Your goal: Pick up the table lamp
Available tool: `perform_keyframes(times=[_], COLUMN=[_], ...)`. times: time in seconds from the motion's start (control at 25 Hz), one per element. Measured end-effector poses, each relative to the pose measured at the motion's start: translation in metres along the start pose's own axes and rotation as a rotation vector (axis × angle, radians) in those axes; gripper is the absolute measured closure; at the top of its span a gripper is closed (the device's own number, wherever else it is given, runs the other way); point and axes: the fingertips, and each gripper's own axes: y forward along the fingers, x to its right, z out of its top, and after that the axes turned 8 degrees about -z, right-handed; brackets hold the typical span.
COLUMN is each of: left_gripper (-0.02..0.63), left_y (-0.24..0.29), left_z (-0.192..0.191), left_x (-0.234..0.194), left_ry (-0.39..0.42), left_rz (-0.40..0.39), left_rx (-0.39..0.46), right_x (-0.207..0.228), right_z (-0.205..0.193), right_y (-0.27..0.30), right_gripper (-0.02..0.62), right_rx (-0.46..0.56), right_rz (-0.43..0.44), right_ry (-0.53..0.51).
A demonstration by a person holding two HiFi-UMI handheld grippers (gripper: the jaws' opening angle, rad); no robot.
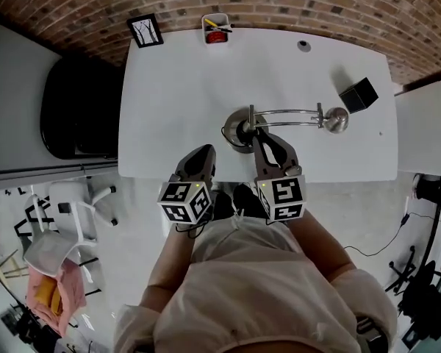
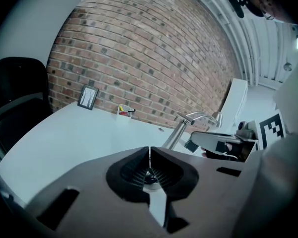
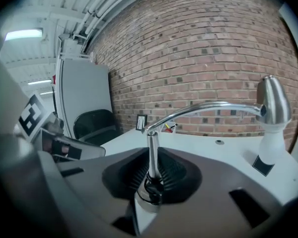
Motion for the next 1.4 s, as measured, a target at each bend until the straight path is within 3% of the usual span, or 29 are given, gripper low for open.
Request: perform_keyframes(times=[0.08,0.12,0.16,0.4,0.6,0.92,1.4], left_gripper=[0.586,0.586,0.586,0.586,0.586,0.586,0.586], left_y=[0.001,0.003,0.005,0.018,0.025,0.034,0.048], left_z=[-0.007,-0.01,-0.012,-0.016,-0.016,-0.016,-0.025], left_x=[-0.004,-0.006,-0.008,-0.019,-0.035,-0.059,-0.065], left_ry=[-0.01,-0.011,-0.01,0.006,-0.052,-0.083,-0.074], left_rz=[0.012,0.014,0.012,-0.039,-0.071,-0.084,-0.122], left_rx=[-0.017,-0.026,-0.035,-0.098,-0.116,-0.142,-0.2], right_x=[-0.003,-0.006,-0.007,-0.008,-0.015,-0.005,0.007], right_z=[0.001,0.002,0.004,0.019,0.018,0.032,0.033], right_y=[0.01,0.014,0.019,0.046,0.067,0.078,0.077], right_gripper=[0.522,0.426,0.387,0.373,0.373,0.378,0.54], right_rx=[-0.002,0.002,0.009,0.028,-0.02,0.022,0.041], right_rz=[0.005,0.011,0.014,-0.031,-0.055,-0.204,-0.341], right_ry=[0.016,0.028,0.038,0.064,0.109,0.094,0.053])
